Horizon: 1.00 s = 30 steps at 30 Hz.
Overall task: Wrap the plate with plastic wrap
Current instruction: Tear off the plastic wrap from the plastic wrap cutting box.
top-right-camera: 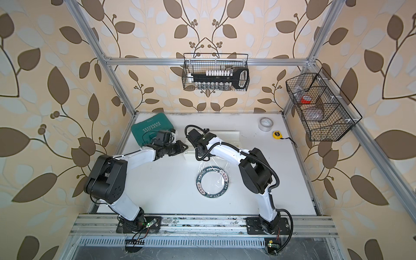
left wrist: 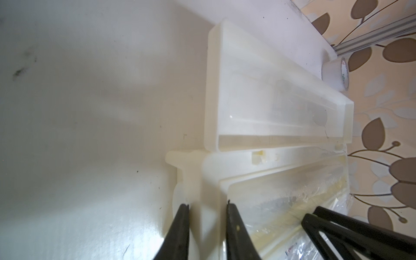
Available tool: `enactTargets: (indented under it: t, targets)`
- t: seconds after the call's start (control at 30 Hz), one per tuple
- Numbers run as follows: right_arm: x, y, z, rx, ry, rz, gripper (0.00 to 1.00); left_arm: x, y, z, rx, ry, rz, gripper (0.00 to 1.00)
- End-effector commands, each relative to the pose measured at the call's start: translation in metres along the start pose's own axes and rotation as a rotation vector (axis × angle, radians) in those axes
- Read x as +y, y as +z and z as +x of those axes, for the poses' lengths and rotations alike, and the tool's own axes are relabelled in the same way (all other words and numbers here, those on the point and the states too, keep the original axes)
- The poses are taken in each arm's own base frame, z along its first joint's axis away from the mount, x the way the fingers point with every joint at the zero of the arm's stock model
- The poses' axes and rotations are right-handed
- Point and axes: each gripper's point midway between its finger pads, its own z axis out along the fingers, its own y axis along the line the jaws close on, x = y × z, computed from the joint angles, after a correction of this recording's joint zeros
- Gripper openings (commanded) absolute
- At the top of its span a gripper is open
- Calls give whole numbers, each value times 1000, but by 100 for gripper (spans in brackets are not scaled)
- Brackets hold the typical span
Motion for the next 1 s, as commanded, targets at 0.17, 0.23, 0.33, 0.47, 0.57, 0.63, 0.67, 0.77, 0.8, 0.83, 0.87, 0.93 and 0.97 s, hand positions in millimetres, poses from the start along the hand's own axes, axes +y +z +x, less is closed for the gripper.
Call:
enactTargets:
  t: [0.17, 0.23, 0.33, 0.47, 0.57, 0.63, 0.67, 0.77, 0.8, 0.83, 0.87, 0.93, 0.97]
  targets:
    - [-78, 6, -3, 13, -29, 131, 8, 113, -9, 89, 256, -150, -430, 0]
    - [-88, 7, -6, 19, -36, 136, 8, 114, -10, 88, 254, -151, -435, 0]
    - [-106, 8, -9, 22, -51, 150, 7, 116, -11, 88, 254, -152, -442, 0]
    - [-134, 9, -13, 27, -50, 170, 7, 118, -10, 88, 256, -151, -449, 0]
    - [-156, 14, -14, 48, -47, 192, 6, 118, -9, 88, 261, -150, -448, 0]
    - [-171, 16, -16, 52, -42, 212, 6, 118, -10, 88, 261, -152, -447, 0]
    - [-177, 17, -16, 57, -43, 218, 6, 118, -9, 89, 262, -151, -446, 0]
    - [-189, 17, -20, 52, -45, 231, 6, 118, -9, 89, 264, -148, -444, 0]
    - [-190, 18, -22, 49, -47, 229, 6, 118, -8, 88, 265, -147, -442, 0]
    - [-193, 18, -24, 48, -53, 237, 6, 118, -8, 89, 267, -147, -443, 0]
    - [-195, 19, -25, 50, -61, 246, 6, 118, -8, 89, 267, -147, -443, 0]
    - [-194, 22, -25, 64, -73, 227, 7, 119, -8, 90, 269, -145, -444, 0]
    - [-194, 23, -25, 64, -73, 224, 8, 118, -8, 90, 268, -144, -442, 0]
